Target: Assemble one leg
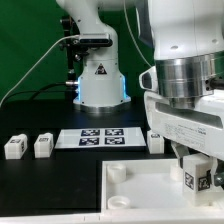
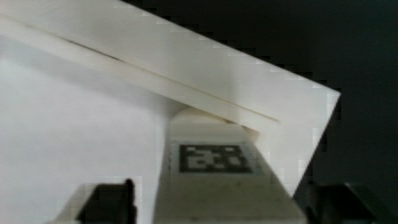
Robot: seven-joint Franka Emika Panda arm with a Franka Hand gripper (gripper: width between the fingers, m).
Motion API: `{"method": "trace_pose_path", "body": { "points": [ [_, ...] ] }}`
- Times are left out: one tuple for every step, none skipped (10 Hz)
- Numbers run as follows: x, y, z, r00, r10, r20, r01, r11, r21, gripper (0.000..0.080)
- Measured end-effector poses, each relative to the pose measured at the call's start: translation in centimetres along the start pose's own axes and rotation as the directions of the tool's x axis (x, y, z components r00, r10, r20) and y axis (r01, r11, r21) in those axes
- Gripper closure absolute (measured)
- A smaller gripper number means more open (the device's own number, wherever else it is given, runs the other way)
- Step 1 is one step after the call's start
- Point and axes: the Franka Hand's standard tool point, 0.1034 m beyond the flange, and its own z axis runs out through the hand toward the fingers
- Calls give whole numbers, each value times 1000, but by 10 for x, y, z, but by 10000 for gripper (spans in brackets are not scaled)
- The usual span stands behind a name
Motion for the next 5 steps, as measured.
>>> {"method": "trace_pose_path", "body": {
  "points": [
    [-1, 0, 0, 998, -59, 0, 59, 998, -1, 188],
    [-4, 0, -1, 981, -192, 3, 192, 981, -3, 188],
    [-4, 0, -4, 928, -372, 1, 372, 928, 1, 157],
    [-4, -1, -5, 854, -520, 0, 520, 854, 2, 157],
    [-5, -2, -4, 772, -636, -10, 636, 772, 0, 151]
  ]
}}
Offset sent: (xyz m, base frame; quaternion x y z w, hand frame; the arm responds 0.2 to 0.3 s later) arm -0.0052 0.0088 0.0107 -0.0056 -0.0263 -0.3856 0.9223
